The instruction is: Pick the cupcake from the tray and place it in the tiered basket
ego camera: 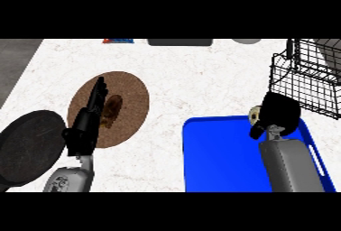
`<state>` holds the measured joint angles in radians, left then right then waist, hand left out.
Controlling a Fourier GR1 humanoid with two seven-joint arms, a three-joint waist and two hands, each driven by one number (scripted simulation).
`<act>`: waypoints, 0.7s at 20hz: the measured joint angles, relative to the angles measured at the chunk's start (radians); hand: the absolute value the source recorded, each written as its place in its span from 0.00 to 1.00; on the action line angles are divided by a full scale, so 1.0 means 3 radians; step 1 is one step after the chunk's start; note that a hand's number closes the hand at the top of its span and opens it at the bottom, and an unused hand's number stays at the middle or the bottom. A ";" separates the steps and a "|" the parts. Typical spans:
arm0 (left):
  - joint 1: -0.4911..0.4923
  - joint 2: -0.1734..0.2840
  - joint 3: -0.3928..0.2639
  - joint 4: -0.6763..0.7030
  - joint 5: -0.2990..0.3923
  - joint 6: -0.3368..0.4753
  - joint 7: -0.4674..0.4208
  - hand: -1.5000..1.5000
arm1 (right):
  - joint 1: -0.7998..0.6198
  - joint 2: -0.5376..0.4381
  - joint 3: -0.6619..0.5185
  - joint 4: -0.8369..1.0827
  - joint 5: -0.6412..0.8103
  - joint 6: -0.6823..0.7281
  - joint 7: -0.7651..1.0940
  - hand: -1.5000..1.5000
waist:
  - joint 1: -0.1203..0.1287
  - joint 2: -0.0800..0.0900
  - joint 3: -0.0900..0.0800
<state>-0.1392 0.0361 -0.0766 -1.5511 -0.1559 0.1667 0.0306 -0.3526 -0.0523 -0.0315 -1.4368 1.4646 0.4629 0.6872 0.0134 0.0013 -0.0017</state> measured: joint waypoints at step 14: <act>0.0004 0.0009 0.0037 -0.0035 -0.0005 0.0001 0.0060 0.50 | -0.1058 -0.0278 -0.0368 -0.1265 -0.0024 0.1108 0.0333 1.00 | -0.0054 -0.0019 0.0002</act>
<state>-0.1378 0.0387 -0.0655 -1.5615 -0.1574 0.1671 0.0485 -0.6700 -0.1357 -0.1418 -1.8163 1.4573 0.7953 0.7870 -0.0030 -0.0043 -0.0010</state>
